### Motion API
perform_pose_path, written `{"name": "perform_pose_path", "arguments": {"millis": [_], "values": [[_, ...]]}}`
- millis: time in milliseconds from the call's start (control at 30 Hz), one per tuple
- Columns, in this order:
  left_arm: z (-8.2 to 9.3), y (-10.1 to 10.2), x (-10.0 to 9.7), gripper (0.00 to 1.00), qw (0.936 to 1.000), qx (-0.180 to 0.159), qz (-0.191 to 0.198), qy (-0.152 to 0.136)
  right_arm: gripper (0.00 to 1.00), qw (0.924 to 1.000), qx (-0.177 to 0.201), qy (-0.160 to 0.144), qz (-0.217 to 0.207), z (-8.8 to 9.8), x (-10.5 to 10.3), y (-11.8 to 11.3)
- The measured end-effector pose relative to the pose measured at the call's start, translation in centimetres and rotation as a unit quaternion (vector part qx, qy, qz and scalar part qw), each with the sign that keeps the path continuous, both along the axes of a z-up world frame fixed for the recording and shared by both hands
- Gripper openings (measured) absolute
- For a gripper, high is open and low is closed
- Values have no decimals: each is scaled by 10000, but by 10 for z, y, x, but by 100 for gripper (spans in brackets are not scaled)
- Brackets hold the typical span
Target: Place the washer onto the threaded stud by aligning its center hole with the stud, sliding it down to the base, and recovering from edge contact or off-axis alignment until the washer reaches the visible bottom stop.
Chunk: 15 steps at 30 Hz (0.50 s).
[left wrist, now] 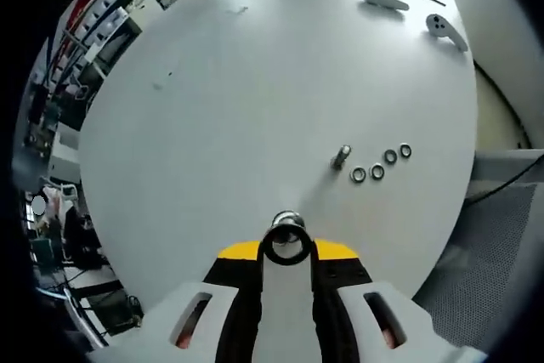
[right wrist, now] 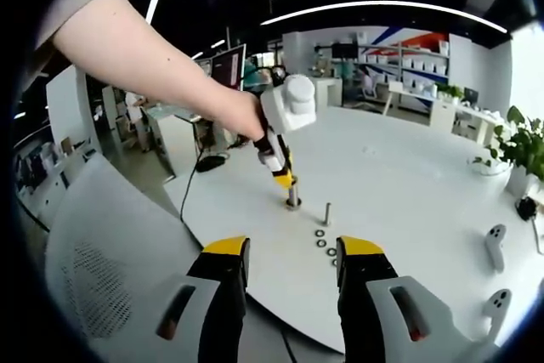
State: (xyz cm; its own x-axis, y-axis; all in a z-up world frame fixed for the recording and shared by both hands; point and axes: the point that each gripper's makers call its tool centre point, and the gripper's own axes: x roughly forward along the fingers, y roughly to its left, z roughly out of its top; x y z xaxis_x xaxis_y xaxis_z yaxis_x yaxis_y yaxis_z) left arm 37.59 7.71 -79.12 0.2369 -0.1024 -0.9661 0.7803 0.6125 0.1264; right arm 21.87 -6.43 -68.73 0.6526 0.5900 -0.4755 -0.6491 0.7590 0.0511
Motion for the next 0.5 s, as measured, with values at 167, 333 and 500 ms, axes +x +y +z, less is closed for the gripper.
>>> {"name": "perform_pose_path", "arguments": {"millis": [167, 333, 500], "values": [[-11, 1, 3, 19, 9999, 118, -12, 111, 43, 10000, -5, 0, -10, 0, 0, 0], [-15, 0, 3, 19, 9997, 177, -52, 158, 43, 10000, -1, -8, -10, 0, 0, 0], [-23, -1, 4, 19, 9994, 254, -107, 214, 43, 10000, -2, -6, -7, 0, 0, 0]]}}
